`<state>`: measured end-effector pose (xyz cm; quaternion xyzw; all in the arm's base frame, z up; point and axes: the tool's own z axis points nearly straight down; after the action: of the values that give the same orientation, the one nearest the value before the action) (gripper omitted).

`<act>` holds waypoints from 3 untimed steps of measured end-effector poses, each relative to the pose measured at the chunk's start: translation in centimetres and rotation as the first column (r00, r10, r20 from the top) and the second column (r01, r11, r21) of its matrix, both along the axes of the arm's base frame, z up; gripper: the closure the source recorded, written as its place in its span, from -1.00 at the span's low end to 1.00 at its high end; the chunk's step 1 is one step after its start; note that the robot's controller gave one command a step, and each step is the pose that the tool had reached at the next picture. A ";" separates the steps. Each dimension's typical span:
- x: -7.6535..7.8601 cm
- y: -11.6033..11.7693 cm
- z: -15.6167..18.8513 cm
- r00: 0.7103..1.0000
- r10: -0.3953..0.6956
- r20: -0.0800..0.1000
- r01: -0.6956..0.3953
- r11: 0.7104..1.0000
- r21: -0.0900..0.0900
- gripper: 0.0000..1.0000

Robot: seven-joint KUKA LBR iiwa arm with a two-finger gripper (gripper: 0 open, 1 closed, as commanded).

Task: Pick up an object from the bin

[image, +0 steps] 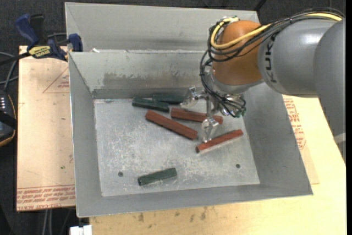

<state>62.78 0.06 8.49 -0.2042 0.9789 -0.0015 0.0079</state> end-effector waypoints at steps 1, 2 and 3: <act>1.8 2.3 -0.9 0.999 -0.019 0.035 0.019 1.000 0.008 1.00; 1.4 2.1 -0.8 0.999 -0.023 0.027 0.023 1.000 0.008 1.00; 1.2 2.1 -0.7 1.000 -0.024 0.020 0.024 1.000 0.006 1.00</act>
Offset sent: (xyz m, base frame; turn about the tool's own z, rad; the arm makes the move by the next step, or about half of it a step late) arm 0.0000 0.0000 0.0000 0.0000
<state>64.02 2.12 7.76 -0.1923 0.9812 -0.0006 0.0182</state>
